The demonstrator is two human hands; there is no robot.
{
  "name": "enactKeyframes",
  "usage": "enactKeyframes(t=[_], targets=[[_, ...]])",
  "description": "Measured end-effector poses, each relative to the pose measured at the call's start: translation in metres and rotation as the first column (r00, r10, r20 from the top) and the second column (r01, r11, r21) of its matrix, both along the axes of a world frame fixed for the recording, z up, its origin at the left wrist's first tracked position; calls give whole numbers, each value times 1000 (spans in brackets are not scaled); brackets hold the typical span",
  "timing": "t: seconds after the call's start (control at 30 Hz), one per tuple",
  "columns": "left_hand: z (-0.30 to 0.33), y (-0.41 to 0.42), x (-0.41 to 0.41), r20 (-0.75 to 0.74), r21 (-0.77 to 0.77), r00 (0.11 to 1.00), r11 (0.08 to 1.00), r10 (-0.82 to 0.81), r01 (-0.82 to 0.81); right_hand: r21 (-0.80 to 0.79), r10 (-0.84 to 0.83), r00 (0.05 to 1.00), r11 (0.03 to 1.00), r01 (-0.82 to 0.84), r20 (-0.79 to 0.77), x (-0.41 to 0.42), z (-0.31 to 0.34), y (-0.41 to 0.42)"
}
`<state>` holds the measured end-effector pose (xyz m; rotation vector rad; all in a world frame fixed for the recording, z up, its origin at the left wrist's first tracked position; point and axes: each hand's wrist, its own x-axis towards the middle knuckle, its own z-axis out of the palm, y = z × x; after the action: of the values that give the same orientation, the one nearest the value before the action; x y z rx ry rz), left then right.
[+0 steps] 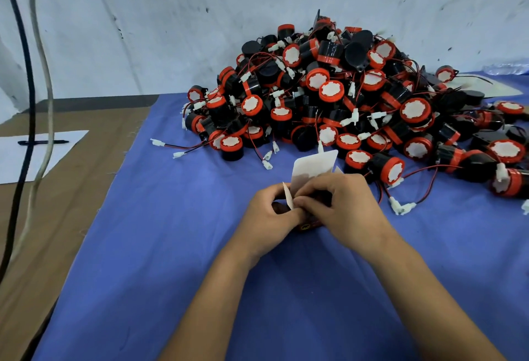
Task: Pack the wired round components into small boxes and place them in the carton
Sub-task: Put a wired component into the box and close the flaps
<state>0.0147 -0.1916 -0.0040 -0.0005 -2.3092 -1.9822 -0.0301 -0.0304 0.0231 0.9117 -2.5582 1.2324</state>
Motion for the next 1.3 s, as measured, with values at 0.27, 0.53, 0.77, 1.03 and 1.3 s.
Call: enactKeyframes(t=[0.27,0.53,0.77,1.03,1.3], targets=[[-2,0,-1,-3,-104,1000,995,-9,9,80,9,990,997,3,-141,0,-5,-6],[0,-8,0,-1,-82,1000,997,-9,9,274,216,964,947,-168,-154,-4,-5,11],[1,-15,0,-9,-112,1000,993,-28,27,175,30,919,984,42,-393,2,-9,2],[3,-35,4,116,-7,989,995,-96,98,-461,-11,846,835,302,533,-13,-24,0],[1,-37,0,266,416,963,906,-46,-72,-440,110,926,896,66,361,-12,-38,-6]])
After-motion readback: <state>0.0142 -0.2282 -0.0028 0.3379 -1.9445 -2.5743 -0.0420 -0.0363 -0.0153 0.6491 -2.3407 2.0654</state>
